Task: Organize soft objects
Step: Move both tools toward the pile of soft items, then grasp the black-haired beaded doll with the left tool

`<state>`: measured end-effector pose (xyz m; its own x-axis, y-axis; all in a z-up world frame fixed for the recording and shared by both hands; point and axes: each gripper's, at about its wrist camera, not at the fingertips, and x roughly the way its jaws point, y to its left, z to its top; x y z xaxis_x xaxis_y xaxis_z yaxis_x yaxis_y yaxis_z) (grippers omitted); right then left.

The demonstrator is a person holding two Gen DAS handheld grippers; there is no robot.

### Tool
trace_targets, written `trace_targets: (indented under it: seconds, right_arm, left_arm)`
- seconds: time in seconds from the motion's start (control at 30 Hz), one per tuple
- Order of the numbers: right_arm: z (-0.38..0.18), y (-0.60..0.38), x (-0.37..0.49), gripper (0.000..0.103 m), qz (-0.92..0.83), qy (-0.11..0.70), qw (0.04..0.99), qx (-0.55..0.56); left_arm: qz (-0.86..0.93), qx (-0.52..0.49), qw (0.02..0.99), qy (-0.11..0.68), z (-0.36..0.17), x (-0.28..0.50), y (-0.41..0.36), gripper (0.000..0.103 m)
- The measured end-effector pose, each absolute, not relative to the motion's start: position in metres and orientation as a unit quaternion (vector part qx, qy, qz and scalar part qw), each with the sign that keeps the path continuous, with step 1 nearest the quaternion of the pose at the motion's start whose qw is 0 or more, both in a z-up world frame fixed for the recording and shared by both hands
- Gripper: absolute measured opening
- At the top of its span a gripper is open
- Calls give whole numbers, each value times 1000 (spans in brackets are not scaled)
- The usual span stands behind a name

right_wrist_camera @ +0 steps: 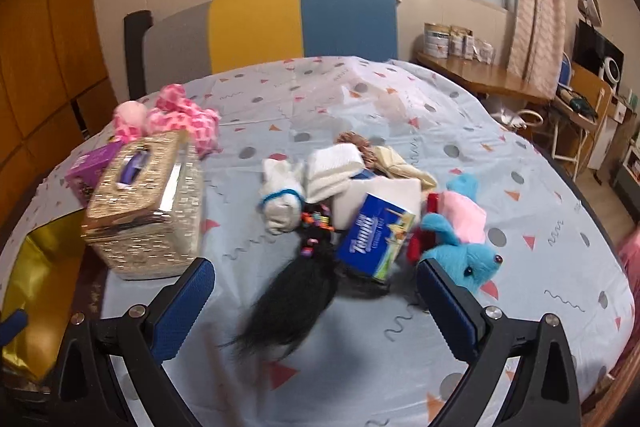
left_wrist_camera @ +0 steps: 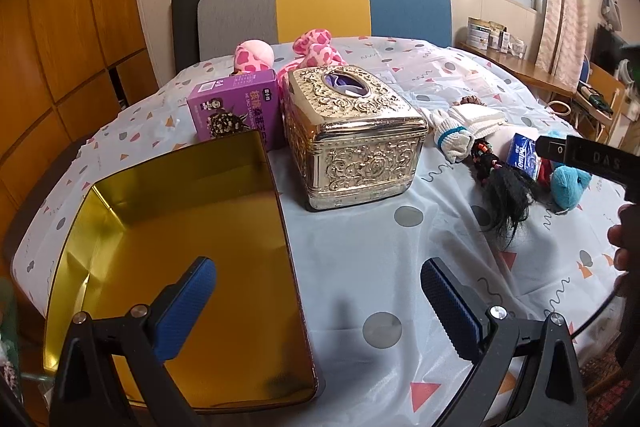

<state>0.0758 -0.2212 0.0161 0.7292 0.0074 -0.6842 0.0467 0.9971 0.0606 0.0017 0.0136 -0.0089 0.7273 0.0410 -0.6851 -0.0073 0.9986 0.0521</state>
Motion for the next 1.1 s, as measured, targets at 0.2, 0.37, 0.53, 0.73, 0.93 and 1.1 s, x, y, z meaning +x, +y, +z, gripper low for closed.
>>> trace_targets:
  seconds: [0.2, 0.37, 0.53, 0.73, 0.93, 1.1]
  right_arm:
    - [7, -251, 84, 103, -25, 387, 914, 122]
    - [6, -257, 85, 103, -23, 388, 910, 146]
    - [5, -262, 83, 103, -26, 388, 908, 159]
    - [5, -276, 81, 103, -38, 383, 902, 196]
    - [1, -291, 79, 103, -42, 383, 891, 240]
    - [0, -300, 75, 103, -55, 376, 888, 260]
  left_arm:
    - [8, 23, 927, 374, -10, 3, 12, 103]
    - [4, 26, 926, 377, -12, 3, 10, 103]
    - [-1, 27, 925, 378, -11, 3, 9, 103]
    - [-8, 32, 925, 379, -12, 3, 5, 103]
    - [-18, 38, 925, 378, -11, 3, 0, 103]
    - [-32, 47, 927, 372, -9, 4, -7, 103]
